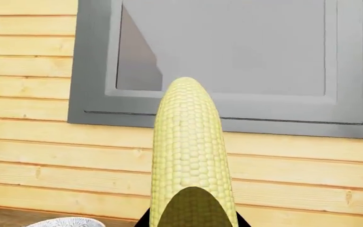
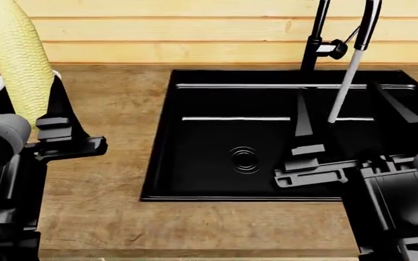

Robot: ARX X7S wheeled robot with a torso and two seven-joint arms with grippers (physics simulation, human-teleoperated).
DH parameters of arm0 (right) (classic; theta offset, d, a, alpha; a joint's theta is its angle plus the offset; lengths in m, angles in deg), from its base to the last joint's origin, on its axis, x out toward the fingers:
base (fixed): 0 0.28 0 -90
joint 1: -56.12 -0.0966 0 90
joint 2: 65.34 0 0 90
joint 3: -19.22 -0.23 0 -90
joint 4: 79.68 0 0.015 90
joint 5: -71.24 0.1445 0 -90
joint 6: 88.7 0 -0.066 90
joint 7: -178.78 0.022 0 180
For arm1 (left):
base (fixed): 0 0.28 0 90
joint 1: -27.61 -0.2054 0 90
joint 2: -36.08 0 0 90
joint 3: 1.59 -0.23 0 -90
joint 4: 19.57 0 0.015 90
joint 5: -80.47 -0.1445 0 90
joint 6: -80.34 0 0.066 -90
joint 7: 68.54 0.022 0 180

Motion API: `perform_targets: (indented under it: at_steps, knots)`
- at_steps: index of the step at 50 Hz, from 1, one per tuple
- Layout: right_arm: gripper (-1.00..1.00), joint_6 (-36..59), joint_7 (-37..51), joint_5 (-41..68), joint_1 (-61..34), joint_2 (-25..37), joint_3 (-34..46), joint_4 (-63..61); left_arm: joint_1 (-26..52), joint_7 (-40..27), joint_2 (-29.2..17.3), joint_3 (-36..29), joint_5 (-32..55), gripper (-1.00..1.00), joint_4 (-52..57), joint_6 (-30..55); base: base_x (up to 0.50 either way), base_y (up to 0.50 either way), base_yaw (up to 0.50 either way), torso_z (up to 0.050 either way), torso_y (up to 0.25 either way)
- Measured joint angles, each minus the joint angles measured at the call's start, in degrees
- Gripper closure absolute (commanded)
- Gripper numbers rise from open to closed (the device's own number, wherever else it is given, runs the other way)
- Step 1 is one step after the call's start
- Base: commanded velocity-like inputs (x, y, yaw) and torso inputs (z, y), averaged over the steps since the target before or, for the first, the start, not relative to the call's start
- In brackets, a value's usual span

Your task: Pick the pears and eggplants from the sink and place them in one bowl. Place the corn in the other bowl. Then turn off the sink faucet.

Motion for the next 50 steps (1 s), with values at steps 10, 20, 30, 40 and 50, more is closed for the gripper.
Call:
perform_targets:
  at_steps: [10, 20, 30, 40, 50]
  knots:
    - [-1.0, -0.2, 0.1, -1.7, 0.9, 0.0, 0.5, -0.8, -1.7, 0.3, -0.7, 0.3, -1.2, 1.0, 1.3, -1.2, 0.0, 0.5, 0.0, 0.0, 0.0]
    - [-1.0, -0.4, 0.0, -2.5, 1.4, 0.1, 0.7, -1.4, -2.4, 0.1, -1.2, 0.6, -1.4, 1.0, 1.9, -1.8, 0.01, 0.5, 0.0, 0.0, 0.0]
    - [-1.0, -0.7, -0.1, -2.9, 1.6, 0.1, 0.9, -1.6, -2.6, -0.1, -1.6, 0.7, -1.2, 1.0, 2.0, -2.1, 0.02, 0.5, 0.0, 0.0, 0.0]
    - [-1.0, -0.7, -0.2, -2.9, 1.5, -0.1, 1.0, -1.7, -2.7, -0.2, -1.9, 0.8, -1.0, 1.0, 1.9, -2.4, 0.01, 0.5, 0.0, 0.0, 0.0]
    - [-1.0, -1.0, -0.5, -3.1, 1.6, -0.2, 1.1, -1.6, -2.8, -0.4, -2.1, 0.6, -0.9, 1.0, 1.7, -2.6, 0.03, 0.5, 0.0, 0.0, 0.0]
